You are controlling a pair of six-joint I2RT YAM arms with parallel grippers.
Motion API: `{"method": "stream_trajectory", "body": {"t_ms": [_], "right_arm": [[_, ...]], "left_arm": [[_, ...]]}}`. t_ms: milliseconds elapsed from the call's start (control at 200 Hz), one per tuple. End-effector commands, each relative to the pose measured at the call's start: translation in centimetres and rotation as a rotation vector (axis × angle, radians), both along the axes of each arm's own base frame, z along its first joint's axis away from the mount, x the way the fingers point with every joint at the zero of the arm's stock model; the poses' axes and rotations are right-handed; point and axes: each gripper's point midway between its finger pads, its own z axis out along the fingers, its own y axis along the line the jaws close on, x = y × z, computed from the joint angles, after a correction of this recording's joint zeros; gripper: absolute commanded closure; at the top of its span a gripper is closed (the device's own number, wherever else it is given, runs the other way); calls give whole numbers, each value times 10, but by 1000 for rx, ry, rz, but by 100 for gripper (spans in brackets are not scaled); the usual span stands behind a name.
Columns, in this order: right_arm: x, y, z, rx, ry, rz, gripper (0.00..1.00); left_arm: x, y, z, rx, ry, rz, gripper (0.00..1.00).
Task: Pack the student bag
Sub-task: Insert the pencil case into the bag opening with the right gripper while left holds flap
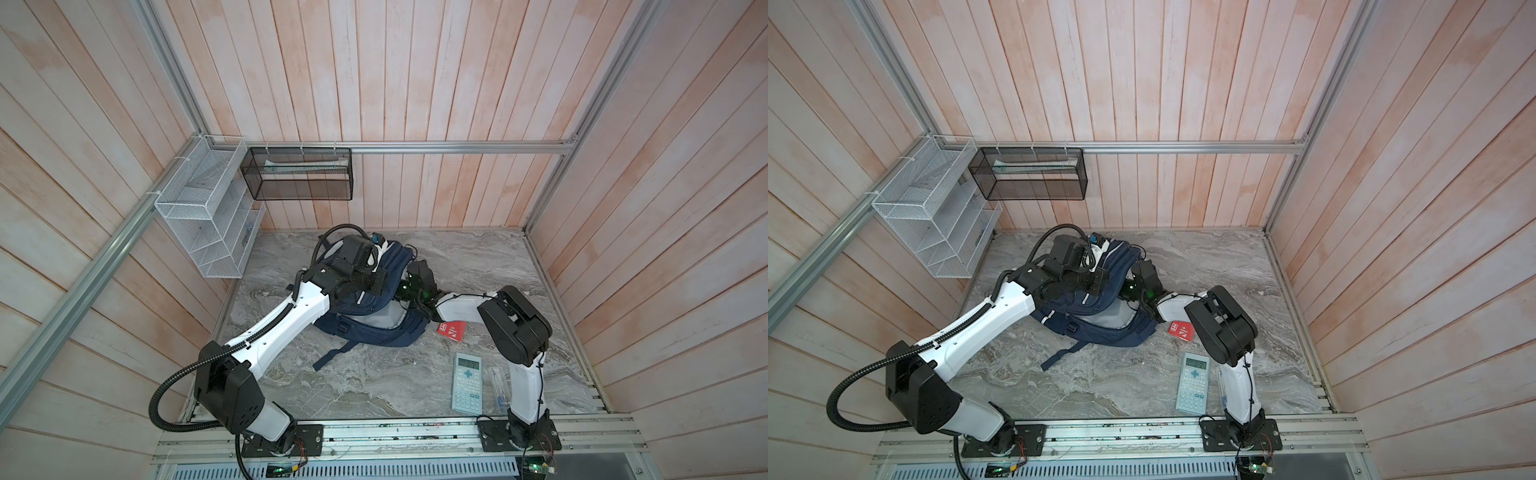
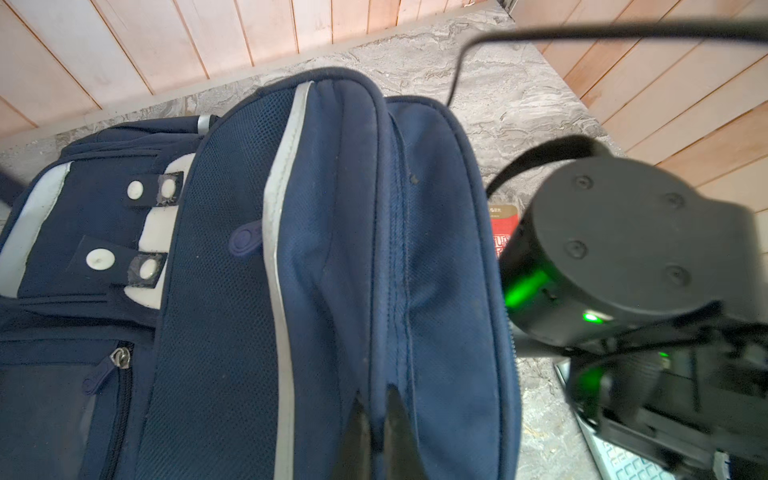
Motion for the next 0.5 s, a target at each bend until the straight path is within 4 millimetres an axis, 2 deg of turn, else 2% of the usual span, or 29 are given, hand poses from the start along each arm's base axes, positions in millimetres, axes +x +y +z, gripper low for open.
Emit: {"method": "stream_trajectory", "body": {"t_ms": [0, 55, 115, 190, 270, 395, 445, 495], "right_arm": [[-14, -29, 16, -44, -44, -18, 41], [-19, -45, 16, -64, -44, -43, 40], [-15, -63, 13, -92, -38, -75, 40], [1, -82, 5, -108, -10, -110, 41], [21, -89, 1, -98, 17, -123, 42], [50, -72, -1, -110, 16, -108, 46], [55, -63, -9, -105, 53, -101, 53], [53, -50, -13, -78, 74, -70, 66]], "left_arm": [[1, -12, 42, -124, -118, -34, 100], [0, -14, 44, -135, -117, -44, 100], [-2, -15, 47, -145, -120, -49, 100], [-3, -13, 49, -153, -125, -49, 100], [-5, -14, 49, -163, -120, -56, 100], [-8, -16, 48, -173, -111, -73, 100], [-7, -16, 48, -172, -114, -72, 100], [-6, -16, 48, -174, -114, -73, 100]]}}
